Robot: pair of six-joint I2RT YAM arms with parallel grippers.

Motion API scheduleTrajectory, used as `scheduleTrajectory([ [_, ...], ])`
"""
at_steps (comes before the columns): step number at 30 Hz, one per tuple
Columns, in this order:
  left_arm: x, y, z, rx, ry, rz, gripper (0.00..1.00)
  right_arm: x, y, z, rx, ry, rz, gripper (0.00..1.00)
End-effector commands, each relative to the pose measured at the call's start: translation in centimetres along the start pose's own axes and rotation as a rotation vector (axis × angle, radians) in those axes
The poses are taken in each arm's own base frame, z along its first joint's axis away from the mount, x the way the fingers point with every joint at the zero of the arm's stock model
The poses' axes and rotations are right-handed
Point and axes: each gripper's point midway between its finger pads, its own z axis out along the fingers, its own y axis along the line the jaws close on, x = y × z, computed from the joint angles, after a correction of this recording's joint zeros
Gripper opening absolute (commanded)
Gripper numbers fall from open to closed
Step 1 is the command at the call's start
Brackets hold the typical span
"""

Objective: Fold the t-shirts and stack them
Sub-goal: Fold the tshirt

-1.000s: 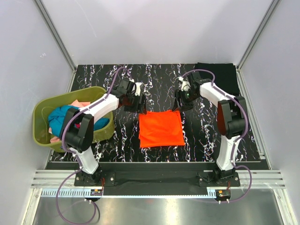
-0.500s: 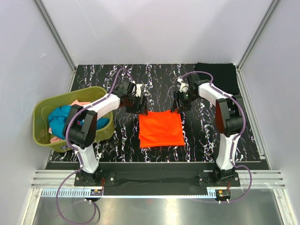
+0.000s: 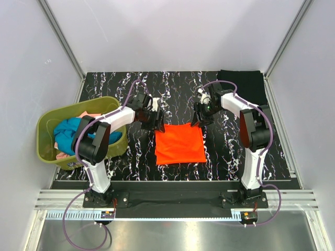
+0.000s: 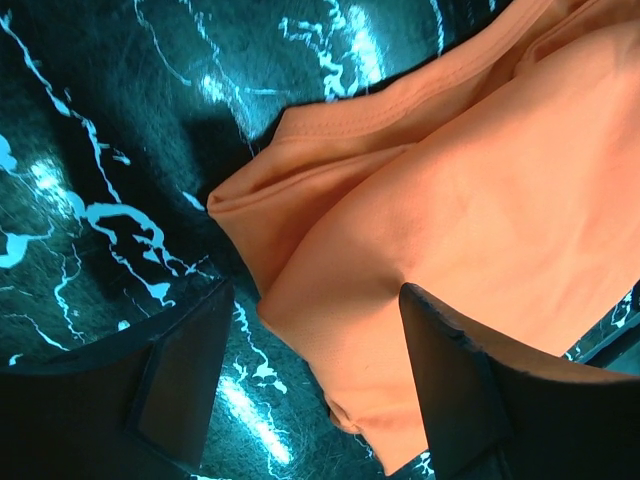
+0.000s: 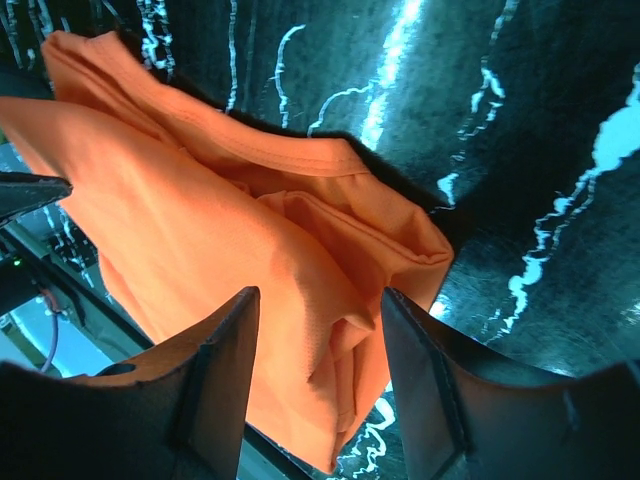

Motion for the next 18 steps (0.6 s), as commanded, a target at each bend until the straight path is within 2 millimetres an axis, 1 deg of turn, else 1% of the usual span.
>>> scheduleTrajectory([
  [1, -0.8, -0.4, -0.4, 0.026, -0.033, 0.015, 0.72, 0.1, -0.7, 0.1, 0.051, 0.001, -0.019, 0.6],
  [3, -0.7, -0.4, -0.5, 0.02, -0.03, 0.015, 0.72, 0.0, -1.3, -0.1, 0.088, -0.002, -0.018, 0.6],
  [5, -0.7, -0.4, -0.6, 0.02, -0.03, 0.015, 0.71, 0.2, -1.3, -0.1, 0.085, 0.005, -0.019, 0.6],
  [8, -0.8, -0.6, -0.7, 0.031, -0.031, 0.017, 0.71, 0.4, -0.6, 0.3, 0.042, 0.011, -0.014, 0.59],
  [9, -0.9, -0.6, -0.7, 0.03, -0.034, 0.017, 0.7, 0.6, -0.1, 0.5, 0.019, 0.021, -0.016, 0.57],
  [12, -0.7, -0.7, -0.7, 0.041, -0.027, 0.01, 0.68, 1.4, 0.7, 1.4, -0.004, 0.053, -0.023, 0.54],
  [13, -0.8, -0.9, -0.7, 0.053, -0.028, 0.011, 0.66, 1.5, 0.8, 1.7, -0.007, 0.058, -0.024, 0.52],
  [14, -0.6, -0.8, -0.7, 0.054, -0.026, 0.006, 0.65, 1.6, 0.8, 1.9, -0.008, 0.063, -0.02, 0.5],
  [15, -0.6, -0.8, -0.7, 0.057, -0.027, 0.0, 0.63, 1.6, 0.7, 1.8, -0.001, 0.059, -0.01, 0.42],
  [17, -0.8, -0.9, -0.8, 0.064, -0.03, -0.007, 0.56, 1.4, 0.8, 1.6, 0.005, 0.045, -0.011, 0.33],
  [18, -0.7, -0.9, -0.8, 0.065, -0.03, -0.011, 0.52, 1.3, 0.8, 1.4, 0.013, 0.036, -0.007, 0.25],
])
